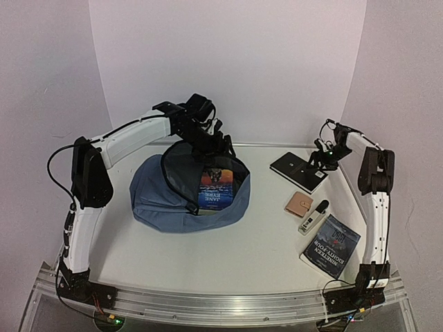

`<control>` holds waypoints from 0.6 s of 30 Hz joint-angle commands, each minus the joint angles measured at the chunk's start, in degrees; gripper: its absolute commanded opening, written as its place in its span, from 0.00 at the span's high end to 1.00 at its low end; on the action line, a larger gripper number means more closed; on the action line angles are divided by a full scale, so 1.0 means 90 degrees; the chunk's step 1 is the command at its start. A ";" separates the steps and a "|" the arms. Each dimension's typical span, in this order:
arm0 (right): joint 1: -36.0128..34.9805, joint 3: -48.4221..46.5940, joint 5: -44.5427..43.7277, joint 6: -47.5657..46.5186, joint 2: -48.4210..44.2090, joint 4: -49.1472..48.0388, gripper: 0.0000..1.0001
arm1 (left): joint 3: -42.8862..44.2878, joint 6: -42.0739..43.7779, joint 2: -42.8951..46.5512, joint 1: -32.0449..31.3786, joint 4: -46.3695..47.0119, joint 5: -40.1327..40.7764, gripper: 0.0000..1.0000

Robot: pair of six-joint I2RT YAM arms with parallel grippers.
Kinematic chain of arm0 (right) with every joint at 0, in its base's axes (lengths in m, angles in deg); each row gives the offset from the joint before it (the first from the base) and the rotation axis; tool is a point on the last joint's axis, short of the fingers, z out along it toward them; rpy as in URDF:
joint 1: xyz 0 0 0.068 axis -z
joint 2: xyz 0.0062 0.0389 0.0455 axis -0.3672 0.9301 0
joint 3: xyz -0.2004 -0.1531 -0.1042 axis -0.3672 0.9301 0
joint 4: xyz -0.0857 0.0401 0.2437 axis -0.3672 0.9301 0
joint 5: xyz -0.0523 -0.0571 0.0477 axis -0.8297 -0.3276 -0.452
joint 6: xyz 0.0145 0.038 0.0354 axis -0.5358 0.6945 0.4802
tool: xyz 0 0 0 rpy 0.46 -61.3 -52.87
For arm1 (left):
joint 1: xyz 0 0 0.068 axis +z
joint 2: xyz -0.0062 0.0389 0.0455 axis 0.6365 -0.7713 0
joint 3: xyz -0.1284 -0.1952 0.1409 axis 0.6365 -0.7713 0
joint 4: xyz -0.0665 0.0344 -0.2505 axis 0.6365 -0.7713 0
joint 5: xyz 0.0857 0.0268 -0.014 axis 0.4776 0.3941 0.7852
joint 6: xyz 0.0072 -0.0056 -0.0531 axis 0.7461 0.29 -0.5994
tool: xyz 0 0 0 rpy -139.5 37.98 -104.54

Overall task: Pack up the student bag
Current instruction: Move the book to the center of the board.

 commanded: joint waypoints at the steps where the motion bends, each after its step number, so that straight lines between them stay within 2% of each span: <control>1: -0.0322 0.0432 0.0465 -0.0181 -0.0195 0.0141 0.22 | 0.0298 0.0166 0.0154 0.0023 -0.0148 0.0018 0.21; 6: -0.0924 0.1536 0.0314 -0.0420 -0.0633 0.0041 0.31 | 0.0399 0.0219 0.0076 0.0023 -0.0165 0.0066 0.21; 13: -0.1665 0.2336 -0.0059 -0.0376 -0.0880 -0.0440 0.34 | 0.0218 0.0075 0.0123 0.0027 -0.0183 0.0359 0.22; 18: -0.2056 0.2377 -0.0248 -0.0303 -0.0838 -0.0550 0.34 | -0.0766 -0.0659 0.0638 0.0211 0.0077 0.0989 0.23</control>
